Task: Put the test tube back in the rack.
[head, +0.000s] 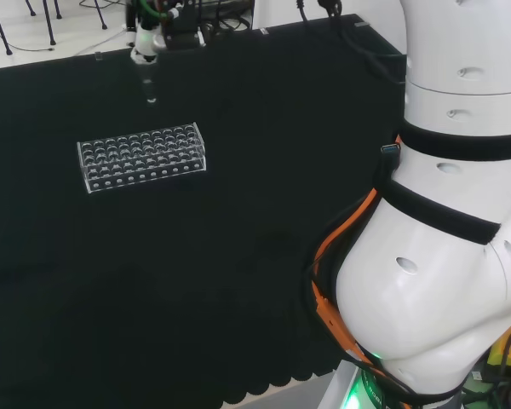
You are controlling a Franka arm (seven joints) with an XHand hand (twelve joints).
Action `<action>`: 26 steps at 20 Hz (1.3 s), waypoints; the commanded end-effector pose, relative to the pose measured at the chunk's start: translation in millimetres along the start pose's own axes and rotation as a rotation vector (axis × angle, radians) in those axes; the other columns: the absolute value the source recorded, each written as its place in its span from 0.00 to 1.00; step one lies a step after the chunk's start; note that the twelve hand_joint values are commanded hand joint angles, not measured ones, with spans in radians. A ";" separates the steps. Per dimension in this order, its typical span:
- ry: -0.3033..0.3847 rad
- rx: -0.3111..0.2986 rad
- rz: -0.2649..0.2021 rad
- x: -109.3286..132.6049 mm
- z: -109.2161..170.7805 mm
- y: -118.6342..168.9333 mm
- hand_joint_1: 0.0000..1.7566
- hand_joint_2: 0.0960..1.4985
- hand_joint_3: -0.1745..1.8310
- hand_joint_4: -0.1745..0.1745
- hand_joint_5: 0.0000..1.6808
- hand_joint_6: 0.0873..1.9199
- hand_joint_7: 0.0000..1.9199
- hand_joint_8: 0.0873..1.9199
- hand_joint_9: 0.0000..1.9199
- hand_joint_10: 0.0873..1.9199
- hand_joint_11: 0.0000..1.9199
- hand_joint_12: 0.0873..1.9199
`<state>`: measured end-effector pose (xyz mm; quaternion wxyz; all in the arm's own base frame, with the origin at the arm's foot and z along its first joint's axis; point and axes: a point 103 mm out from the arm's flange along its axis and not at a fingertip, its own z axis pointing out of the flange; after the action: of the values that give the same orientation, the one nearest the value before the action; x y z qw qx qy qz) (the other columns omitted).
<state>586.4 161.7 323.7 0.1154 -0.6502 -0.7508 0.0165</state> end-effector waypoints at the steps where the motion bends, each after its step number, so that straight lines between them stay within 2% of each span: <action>1: -0.003 0.017 -0.019 8.4 6.7 0.4 0.83 0.24 0.56 0.00 0.81 0.28 0.77 0.29 0.71 0.26 0.54 0.63; 9: 0.056 0.071 0.017 2.2 26.8 -9.9 0.83 0.24 0.56 0.00 0.81 0.28 0.77 0.29 0.71 0.26 0.54 0.63; 15: 0.076 0.088 0.015 6.8 35.1 -11.6 0.83 0.24 0.56 0.00 0.81 0.28 0.77 0.29 0.71 0.26 0.54 0.63; 20: 0.065 0.117 0.017 8.4 49.2 -7.3 0.83 0.24 0.56 0.00 0.81 0.28 0.77 0.29 0.71 0.26 0.54 0.63; 26: 0.054 0.145 0.043 2.7 66.2 3.4 0.83 0.24 0.56 0.00 0.81 0.28 0.77 0.29 0.71 0.26 0.54 0.63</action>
<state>571.2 174.2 272.0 0.1790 -0.6508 -0.7365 0.0442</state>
